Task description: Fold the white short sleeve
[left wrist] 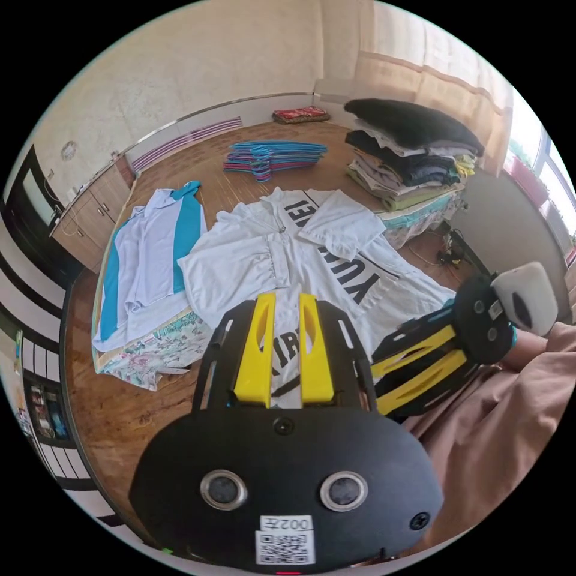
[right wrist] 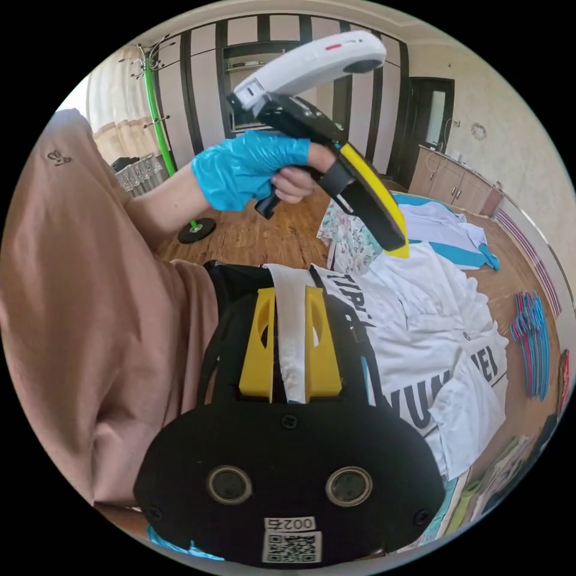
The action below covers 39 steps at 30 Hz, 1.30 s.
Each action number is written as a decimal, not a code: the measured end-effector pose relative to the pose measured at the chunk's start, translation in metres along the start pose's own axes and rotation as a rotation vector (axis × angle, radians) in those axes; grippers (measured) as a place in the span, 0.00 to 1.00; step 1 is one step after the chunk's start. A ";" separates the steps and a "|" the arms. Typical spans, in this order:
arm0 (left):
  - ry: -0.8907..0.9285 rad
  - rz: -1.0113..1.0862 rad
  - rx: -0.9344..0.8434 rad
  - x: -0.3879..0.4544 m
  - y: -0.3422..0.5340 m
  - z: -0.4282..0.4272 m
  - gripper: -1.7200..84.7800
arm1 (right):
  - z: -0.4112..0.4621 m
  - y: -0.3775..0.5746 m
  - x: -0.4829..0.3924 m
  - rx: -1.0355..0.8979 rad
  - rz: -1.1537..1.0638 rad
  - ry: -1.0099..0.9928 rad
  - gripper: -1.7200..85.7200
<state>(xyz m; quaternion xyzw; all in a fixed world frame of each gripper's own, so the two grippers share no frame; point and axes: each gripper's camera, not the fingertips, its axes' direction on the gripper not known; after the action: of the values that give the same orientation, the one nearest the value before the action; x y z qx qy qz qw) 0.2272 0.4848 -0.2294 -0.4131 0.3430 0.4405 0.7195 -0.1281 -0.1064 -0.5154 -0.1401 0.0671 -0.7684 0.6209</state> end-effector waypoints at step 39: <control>0.129 0.126 -0.012 0.010 0.194 -0.014 0.11 | 0.063 -0.070 -0.046 -0.048 0.092 0.039 0.01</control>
<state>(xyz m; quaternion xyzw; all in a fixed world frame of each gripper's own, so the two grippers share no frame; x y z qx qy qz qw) 0.0512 0.5278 -0.3002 -0.4225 0.4115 0.4592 0.6643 -0.1663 -0.0419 -0.4419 -0.1366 0.1042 -0.7398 0.6506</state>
